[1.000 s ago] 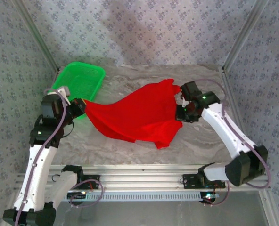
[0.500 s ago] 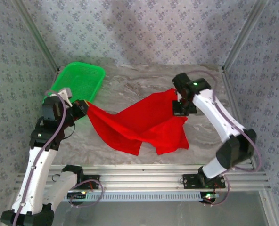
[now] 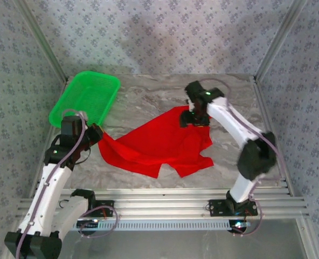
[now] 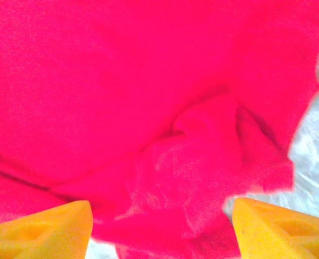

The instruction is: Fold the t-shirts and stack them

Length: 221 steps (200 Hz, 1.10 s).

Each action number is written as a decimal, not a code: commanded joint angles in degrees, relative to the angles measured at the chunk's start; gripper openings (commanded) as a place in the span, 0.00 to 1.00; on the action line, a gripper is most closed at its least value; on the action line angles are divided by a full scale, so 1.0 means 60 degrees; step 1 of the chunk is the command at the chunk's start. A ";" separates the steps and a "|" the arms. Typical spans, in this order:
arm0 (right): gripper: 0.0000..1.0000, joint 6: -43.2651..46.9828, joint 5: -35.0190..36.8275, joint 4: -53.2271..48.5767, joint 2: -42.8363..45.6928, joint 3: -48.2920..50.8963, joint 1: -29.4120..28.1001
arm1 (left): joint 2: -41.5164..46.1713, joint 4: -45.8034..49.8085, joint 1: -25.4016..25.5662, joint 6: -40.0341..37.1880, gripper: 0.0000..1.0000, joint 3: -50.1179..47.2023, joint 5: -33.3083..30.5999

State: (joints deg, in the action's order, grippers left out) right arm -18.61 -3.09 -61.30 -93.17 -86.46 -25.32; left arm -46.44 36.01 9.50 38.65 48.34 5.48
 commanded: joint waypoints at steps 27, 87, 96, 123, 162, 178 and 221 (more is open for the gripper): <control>0.66 -0.0671 -0.1697 -0.0338 0.4362 0.4872 0.2096 | -0.0113 -0.0723 0.0043 0.0069 0.00 -0.0330 0.0188; 0.50 -0.0455 -0.1607 0.0763 0.3056 0.5583 0.2498 | -0.0160 -0.0571 0.0061 -0.0148 0.00 -0.0376 0.0292; 0.48 -0.0403 -0.1566 0.0728 0.2765 0.5717 0.2451 | -0.0116 -0.0524 0.0057 -0.0152 0.00 -0.0380 0.0276; 0.46 -0.0837 -0.1404 0.1114 0.2581 0.6244 0.2229 | 0.0014 -0.0431 0.0058 -0.0116 0.00 -0.0424 0.0309; 0.40 -0.1400 -0.1315 0.1759 0.2527 0.6943 0.2199 | 0.0149 -0.0327 0.0058 -0.0116 0.00 -0.0549 0.0289; 0.38 -0.1512 -0.1228 0.1854 0.2591 0.7295 0.2213 | 0.0213 -0.0315 0.0058 -0.0101 0.00 -0.0615 0.0274; 0.36 -0.1645 -0.1126 0.2377 0.2483 0.7673 0.2257 | 0.0164 -0.0347 0.0058 -0.0100 0.00 -0.0644 0.0274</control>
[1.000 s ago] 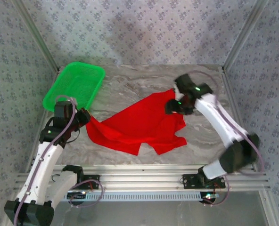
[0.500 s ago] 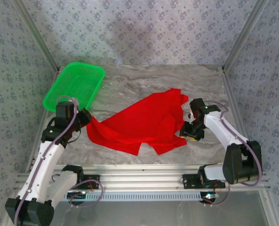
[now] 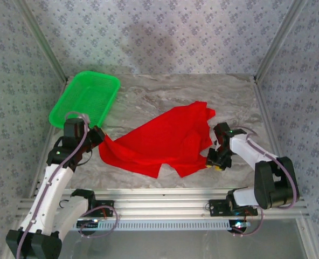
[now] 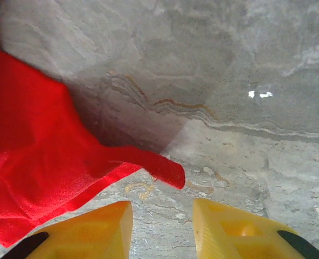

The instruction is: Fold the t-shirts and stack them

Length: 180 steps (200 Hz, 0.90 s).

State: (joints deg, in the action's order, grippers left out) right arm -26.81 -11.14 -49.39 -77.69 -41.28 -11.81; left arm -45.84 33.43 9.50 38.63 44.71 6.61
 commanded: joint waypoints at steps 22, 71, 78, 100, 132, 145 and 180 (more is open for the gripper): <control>0.37 -0.0319 0.0274 0.0858 -0.0228 0.0098 0.0007 | 0.0035 0.0082 0.0058 -0.0101 0.00 -0.0025 0.0096; 0.38 -0.0023 0.0153 0.1185 -0.0943 -0.0171 0.0078 | -0.0007 0.0085 0.0063 -0.0111 0.00 0.0034 0.0143; 0.37 -0.0002 0.0157 0.1200 -0.1044 -0.0188 0.0111 | -0.0014 0.0102 0.0058 -0.0125 0.00 0.0033 0.0140; 0.34 0.0018 0.0150 0.1389 -0.1260 -0.0139 0.0209 | 0.0035 0.0105 0.0058 -0.0111 0.00 0.0019 0.0100; 0.19 -0.0001 0.0204 0.1653 -0.1283 -0.0325 0.0351 | 0.0006 0.0097 0.0058 -0.0136 0.00 0.0019 0.0101; 0.08 0.0082 0.0136 0.1665 -0.1263 -0.0490 0.0458 | -0.0006 0.0077 0.0054 -0.0165 0.00 0.0027 0.0114; 0.00 0.0003 -0.0314 0.0891 0.0036 -0.1433 0.0668 | -0.0015 0.0276 0.0043 -0.0477 0.00 0.0576 0.0151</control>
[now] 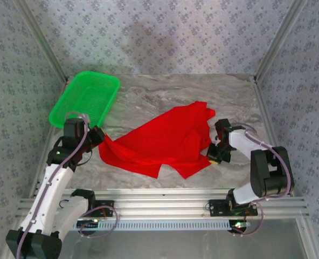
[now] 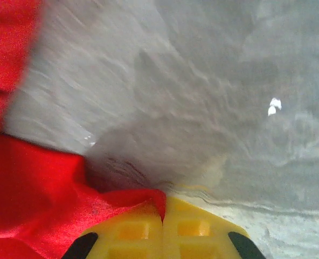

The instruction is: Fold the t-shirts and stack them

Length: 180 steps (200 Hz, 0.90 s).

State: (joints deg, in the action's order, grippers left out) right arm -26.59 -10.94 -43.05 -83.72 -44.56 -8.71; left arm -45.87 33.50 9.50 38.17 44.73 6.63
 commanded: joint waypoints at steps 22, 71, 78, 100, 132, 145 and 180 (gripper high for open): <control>0.00 -0.0139 -0.1036 -0.0816 0.2277 -0.2015 0.0545 | -0.0205 0.0584 0.0002 -0.0697 0.00 0.1501 0.0117; 0.00 -0.0548 -0.3050 -0.1498 0.3108 -0.5916 0.2160 | -0.1829 0.0833 -0.0176 -0.1402 0.00 0.5047 0.0655; 0.00 -0.0694 -0.3343 -0.1454 0.3055 -0.6532 0.2442 | -0.2153 0.0833 -0.0189 -0.1526 0.00 0.5695 0.0773; 0.00 -0.1339 -0.4443 -0.1093 0.2827 -0.8363 0.3260 | -0.3108 0.1172 -0.0204 -0.1877 0.00 0.7893 0.1077; 0.00 -0.3065 -0.5672 0.0136 0.2739 -1.0111 0.4479 | -0.4308 0.1425 -0.0248 -0.2169 0.00 1.0888 0.1556; 0.00 -0.3677 -0.6058 0.0650 0.2693 -1.0518 0.4944 | -0.4715 0.1519 -0.0264 -0.2241 0.00 1.1887 0.1778; 0.00 -0.4354 -0.6591 0.1281 0.2297 -1.1252 0.5759 | -0.5497 0.1728 -0.0314 -0.2495 0.00 1.3195 0.1949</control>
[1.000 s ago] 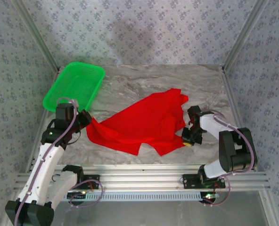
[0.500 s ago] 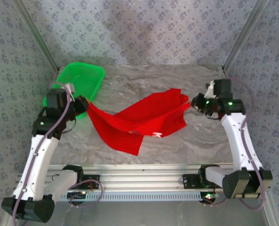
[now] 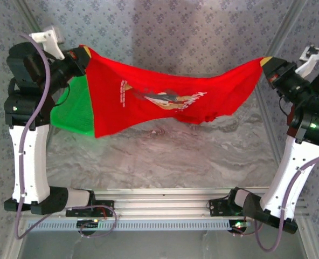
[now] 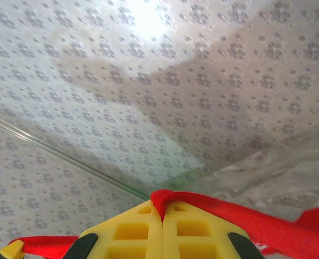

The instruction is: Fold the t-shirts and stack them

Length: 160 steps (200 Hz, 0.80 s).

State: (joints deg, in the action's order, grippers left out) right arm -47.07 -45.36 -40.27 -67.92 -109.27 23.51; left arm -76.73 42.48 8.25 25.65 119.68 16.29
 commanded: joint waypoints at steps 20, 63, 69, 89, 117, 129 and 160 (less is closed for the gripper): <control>0.00 -0.1024 -0.0813 0.1051 -0.0678 -0.0595 0.0477 | -0.0851 0.0039 -0.0130 -0.0221 0.00 0.0943 0.0517; 0.00 -0.0891 -0.0564 0.1570 -0.2168 -0.1229 0.0220 | -0.2793 -0.0039 -0.0088 0.0658 0.00 0.2574 0.1028; 0.00 -0.0859 -0.0509 0.1639 -0.2393 -0.1321 0.0123 | -0.3151 0.0028 -0.0064 0.0760 0.00 0.3005 0.1108; 0.00 -0.0902 -0.0386 0.2021 -0.3172 -0.1497 -0.0154 | -0.4588 0.0301 0.0039 0.1107 0.00 0.4890 0.1335; 0.00 -0.0763 -0.0412 0.2040 -0.4586 -0.2698 -0.0509 | -0.6937 0.0289 0.0012 0.2037 0.00 0.8202 0.1795; 0.00 -0.0796 -0.0527 0.1860 -0.5226 -0.3609 -0.0534 | -0.7521 -0.0267 -0.0076 0.2674 0.00 0.8723 0.2021; 0.00 -0.1359 -0.0714 0.2019 -0.6553 -0.5853 -0.0448 | -0.7742 -0.2579 -0.0122 0.3650 0.00 0.8125 0.2250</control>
State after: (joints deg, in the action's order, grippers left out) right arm -52.34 -47.88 -31.48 -104.33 -134.08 20.14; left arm -123.68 40.42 7.97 40.84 167.94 26.85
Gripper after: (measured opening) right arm 0.063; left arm 0.041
